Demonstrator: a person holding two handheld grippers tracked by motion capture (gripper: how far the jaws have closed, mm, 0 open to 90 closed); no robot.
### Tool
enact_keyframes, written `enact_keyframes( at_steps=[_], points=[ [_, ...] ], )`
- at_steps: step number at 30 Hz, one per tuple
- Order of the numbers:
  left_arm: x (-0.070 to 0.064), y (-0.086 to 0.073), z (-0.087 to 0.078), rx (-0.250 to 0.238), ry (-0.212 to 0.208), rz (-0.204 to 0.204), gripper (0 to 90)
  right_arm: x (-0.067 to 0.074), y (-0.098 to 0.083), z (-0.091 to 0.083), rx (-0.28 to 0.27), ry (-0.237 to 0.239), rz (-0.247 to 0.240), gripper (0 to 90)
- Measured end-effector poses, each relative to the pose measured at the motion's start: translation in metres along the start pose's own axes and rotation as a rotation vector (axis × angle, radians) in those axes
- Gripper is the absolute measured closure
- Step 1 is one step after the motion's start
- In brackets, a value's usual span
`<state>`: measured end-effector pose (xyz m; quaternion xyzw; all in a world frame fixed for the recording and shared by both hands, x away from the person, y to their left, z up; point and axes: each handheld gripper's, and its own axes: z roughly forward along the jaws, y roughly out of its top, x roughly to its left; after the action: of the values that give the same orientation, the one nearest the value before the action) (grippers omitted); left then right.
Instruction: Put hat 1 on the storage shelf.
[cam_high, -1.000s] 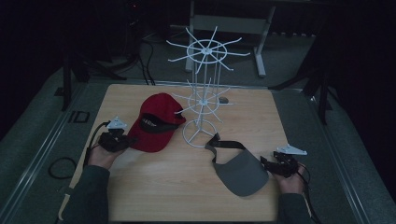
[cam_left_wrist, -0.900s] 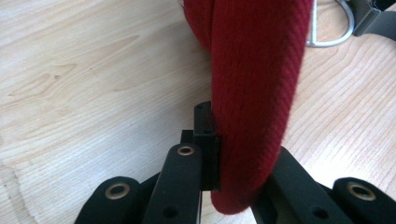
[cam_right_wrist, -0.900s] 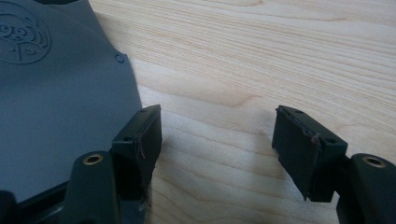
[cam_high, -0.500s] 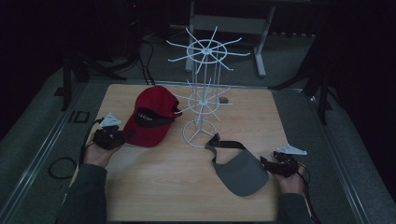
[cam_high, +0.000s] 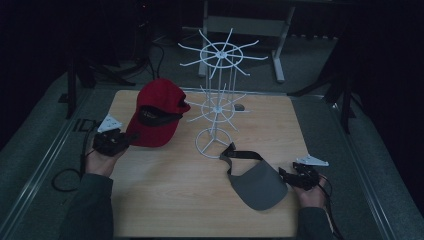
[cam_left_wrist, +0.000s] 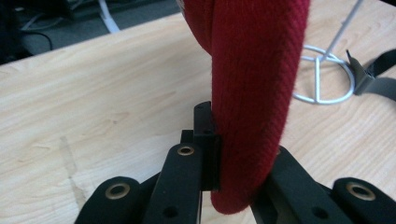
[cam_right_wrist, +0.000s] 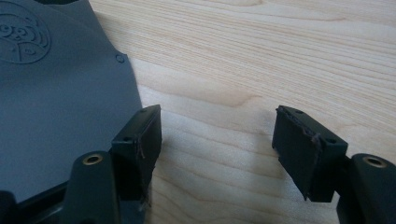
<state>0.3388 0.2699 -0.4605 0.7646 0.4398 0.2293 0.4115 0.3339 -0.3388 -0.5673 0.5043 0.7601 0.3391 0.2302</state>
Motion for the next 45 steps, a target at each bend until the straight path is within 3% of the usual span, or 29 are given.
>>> enact_keyframes(
  at_steps=[14,24,36,45],
  points=[
    [-0.001,0.017,-0.014,-0.081,0.041,-0.020,86.0,0.000,0.000,0.000,0.000,0.000,0.000,32.9],
    [-0.003,0.031,-0.023,-0.126,0.037,-0.020,86.0,0.000,0.000,0.000,0.000,0.000,0.000,32.9],
    [-0.004,0.040,-0.032,-0.209,0.045,-0.057,85.9,0.000,0.000,0.000,-0.001,0.000,0.000,32.9],
    [-0.004,0.043,-0.037,-0.240,0.056,-0.072,85.9,0.000,0.000,0.000,-0.001,0.000,0.000,32.9]
  ],
)
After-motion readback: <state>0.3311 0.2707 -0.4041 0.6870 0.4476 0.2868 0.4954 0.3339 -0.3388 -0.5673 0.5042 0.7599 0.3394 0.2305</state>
